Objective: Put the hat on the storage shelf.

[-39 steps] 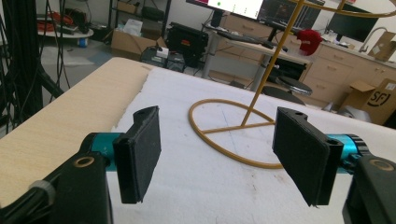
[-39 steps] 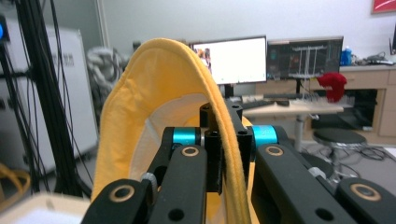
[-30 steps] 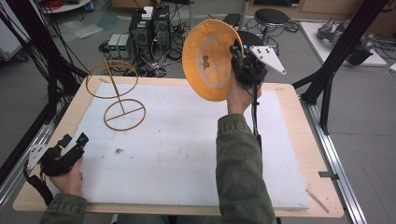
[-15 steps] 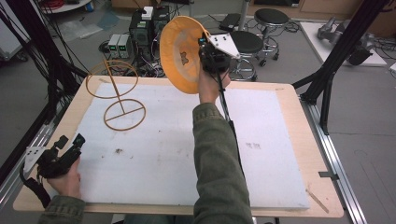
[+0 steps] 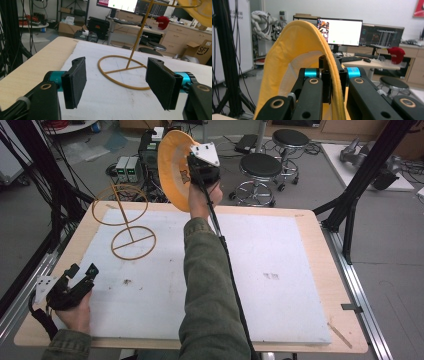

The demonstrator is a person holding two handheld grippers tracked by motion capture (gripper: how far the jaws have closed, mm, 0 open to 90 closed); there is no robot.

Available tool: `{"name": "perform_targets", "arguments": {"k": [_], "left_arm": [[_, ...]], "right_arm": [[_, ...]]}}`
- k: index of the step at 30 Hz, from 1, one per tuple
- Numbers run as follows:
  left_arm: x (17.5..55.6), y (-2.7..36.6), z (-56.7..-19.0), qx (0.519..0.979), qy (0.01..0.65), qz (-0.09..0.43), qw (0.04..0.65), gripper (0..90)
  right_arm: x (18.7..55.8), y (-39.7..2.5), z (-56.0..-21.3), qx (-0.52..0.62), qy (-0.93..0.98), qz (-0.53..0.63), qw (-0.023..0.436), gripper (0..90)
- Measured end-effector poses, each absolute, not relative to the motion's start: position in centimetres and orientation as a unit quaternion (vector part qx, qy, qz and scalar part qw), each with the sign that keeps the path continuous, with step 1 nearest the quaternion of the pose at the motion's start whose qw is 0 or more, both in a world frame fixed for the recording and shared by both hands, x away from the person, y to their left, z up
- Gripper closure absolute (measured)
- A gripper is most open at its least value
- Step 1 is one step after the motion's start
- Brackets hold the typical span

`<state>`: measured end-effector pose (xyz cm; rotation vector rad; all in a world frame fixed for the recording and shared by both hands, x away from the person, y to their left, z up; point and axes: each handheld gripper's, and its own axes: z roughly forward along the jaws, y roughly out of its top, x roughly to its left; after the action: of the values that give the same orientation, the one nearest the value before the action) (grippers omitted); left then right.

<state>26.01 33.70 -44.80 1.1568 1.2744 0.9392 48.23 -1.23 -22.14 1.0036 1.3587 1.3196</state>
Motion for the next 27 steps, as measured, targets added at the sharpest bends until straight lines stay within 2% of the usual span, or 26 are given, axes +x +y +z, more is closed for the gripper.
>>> {"name": "perform_targets", "arguments": {"k": [3,15,20,23,27], "left_arm": [[26.0,33.7,-44.8,0.492,0.539,0.396,0.557,33.2],[25.9,33.4,-44.6,0.497,0.529,0.398,0.561,33.1],[25.9,33.5,-44.6,0.497,0.53,0.397,0.561,33.1],[25.9,33.5,-44.6,0.496,0.53,0.397,0.561,33.1],[26.0,33.5,-44.6,0.495,0.53,0.397,0.563,33.1]], "right_arm": [[48.3,0.9,-22.3,0.39,0.571,0.534,0.487,87.4],[47.2,6.5,-23.1,0.342,0.601,0.561,0.454,87.4],[45.7,8.6,-22.6,0.316,0.608,0.602,0.41,87.3],[44.6,10.1,-22.3,0.309,0.608,0.643,0.348,87.3],[43.1,12.3,-22.3,0.283,0.621,0.661,0.314,87.2]]}}
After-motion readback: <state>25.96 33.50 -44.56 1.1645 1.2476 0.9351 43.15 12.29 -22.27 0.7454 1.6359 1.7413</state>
